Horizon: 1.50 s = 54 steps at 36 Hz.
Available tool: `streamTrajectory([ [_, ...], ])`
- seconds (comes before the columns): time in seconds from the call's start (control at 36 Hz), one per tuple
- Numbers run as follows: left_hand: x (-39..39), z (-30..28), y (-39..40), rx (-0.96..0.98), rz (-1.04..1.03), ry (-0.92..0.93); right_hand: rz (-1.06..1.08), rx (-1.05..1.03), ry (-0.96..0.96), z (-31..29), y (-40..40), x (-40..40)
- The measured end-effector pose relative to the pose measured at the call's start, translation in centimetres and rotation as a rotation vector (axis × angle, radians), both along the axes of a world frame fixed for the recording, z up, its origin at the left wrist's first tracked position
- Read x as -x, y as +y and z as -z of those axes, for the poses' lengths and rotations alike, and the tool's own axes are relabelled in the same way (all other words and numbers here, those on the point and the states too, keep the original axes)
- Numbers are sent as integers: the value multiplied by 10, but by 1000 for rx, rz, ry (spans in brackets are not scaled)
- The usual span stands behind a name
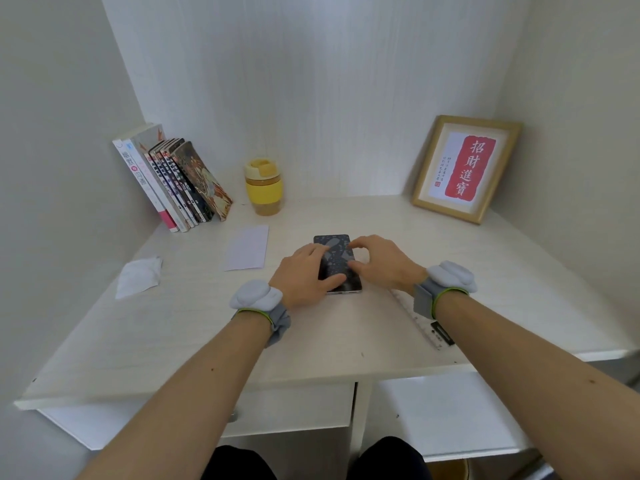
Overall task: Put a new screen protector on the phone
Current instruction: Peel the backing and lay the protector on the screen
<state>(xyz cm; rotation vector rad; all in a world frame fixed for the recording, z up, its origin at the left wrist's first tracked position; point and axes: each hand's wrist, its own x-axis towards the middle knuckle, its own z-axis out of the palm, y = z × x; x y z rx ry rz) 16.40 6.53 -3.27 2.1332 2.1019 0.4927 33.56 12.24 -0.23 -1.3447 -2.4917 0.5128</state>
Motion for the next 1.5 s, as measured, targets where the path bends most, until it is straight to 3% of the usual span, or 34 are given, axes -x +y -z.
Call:
streamTrajectory([
  [0.33,8,11,3,-9,4,44,-80,5,-176,18,16,8],
  [0.56,10,7,1,-10,17,14,-106,11,-114,16,17,8],
  [0.72,10,1,-2,40,38,-86,38,-12,-60,16,20,-1],
  [0.83,8,2,-3,-8,-10,-184,232,-161,-81,8,19,-10],
  [1.03,-14,2,-7,-150,14,-60,270,46,-276,-19,6,-21],
  [1.22,-39,1,-8,-106,-19,27,248,112,-453,-26,-12,-31],
  [1.36,-42,5,-7,-98,-48,25,270,87,-413,-22,-14,-32],
  [1.5,-38,7,-6,-103,-54,-21,298,-16,-247,-9,-10,-21],
])
